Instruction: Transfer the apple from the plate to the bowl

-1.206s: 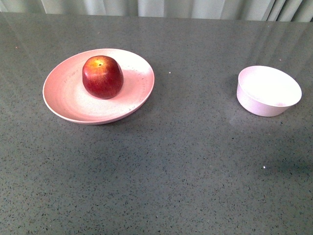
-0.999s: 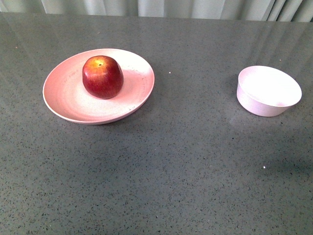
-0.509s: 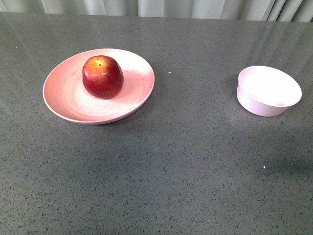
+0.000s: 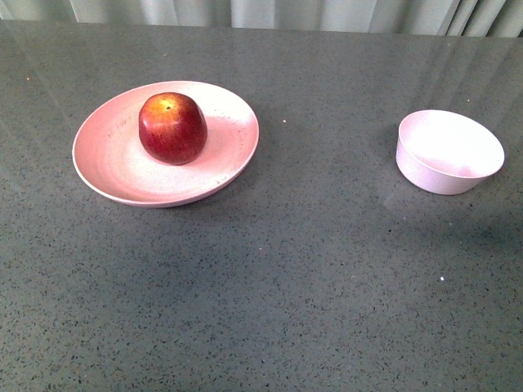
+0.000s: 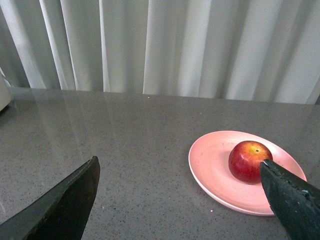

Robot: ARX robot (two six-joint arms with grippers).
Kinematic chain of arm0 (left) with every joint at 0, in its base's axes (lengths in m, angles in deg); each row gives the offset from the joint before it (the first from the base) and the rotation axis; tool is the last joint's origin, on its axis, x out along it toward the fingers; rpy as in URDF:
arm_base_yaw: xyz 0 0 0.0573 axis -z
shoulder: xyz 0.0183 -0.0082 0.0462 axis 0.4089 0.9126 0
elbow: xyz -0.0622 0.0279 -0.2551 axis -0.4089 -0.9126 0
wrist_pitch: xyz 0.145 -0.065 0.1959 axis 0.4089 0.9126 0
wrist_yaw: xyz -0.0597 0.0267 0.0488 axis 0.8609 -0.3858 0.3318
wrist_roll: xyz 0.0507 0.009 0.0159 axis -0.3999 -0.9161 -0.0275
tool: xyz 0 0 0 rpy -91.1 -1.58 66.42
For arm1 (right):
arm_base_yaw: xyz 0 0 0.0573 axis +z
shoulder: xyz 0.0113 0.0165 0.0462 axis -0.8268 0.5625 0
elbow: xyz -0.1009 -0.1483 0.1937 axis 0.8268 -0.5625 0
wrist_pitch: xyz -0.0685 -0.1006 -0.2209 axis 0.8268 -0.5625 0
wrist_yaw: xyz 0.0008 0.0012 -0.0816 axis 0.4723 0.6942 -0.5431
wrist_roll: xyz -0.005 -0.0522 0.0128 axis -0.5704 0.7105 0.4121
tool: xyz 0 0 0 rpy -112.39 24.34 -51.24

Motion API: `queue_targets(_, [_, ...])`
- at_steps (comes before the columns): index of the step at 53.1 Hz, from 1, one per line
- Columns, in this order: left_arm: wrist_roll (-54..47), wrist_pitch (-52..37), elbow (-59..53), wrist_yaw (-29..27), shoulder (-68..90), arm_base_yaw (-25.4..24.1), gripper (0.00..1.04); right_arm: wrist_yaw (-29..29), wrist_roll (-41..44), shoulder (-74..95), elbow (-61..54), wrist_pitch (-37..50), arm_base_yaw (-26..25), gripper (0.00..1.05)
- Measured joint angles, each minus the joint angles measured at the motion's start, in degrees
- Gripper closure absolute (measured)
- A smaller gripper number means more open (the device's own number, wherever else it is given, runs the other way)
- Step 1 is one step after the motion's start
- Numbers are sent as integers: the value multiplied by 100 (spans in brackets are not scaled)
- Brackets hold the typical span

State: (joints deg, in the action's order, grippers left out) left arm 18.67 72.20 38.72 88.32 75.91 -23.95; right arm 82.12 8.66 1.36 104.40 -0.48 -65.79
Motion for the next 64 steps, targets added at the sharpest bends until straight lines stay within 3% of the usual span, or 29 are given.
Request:
queue_targets(6, [0, 0, 0, 2, -2, 0, 9, -313, -50, 2166, 879, 1268, -20, 9])
queue_targets(12, [-2, 0, 0, 2, -2, 0, 9, -446, -173, 3517, 1432, 1591, 22, 9])
queue_targets(25, [-2, 0, 0, 2, 0, 0, 9, -610, -437, 4999, 2334, 1432, 238, 9])
queue_targets(50, [0, 0, 0, 2, -2, 0, 9, -1370, -382, 6295, 3226, 909, 708, 9])
queue_targets(59, [0, 0, 0, 2, 0, 0, 9, -1432, -389, 6426, 3298, 752, 820, 39])
queue_targets(60, [0, 0, 0, 2, 0, 0, 9, -1379, -529, 6505, 3386, 601, 846, 78])
queue_targets(64, [0, 0, 0, 2, -2, 0, 9, -1384, -535, 6505, 3436, 564, 907, 88])
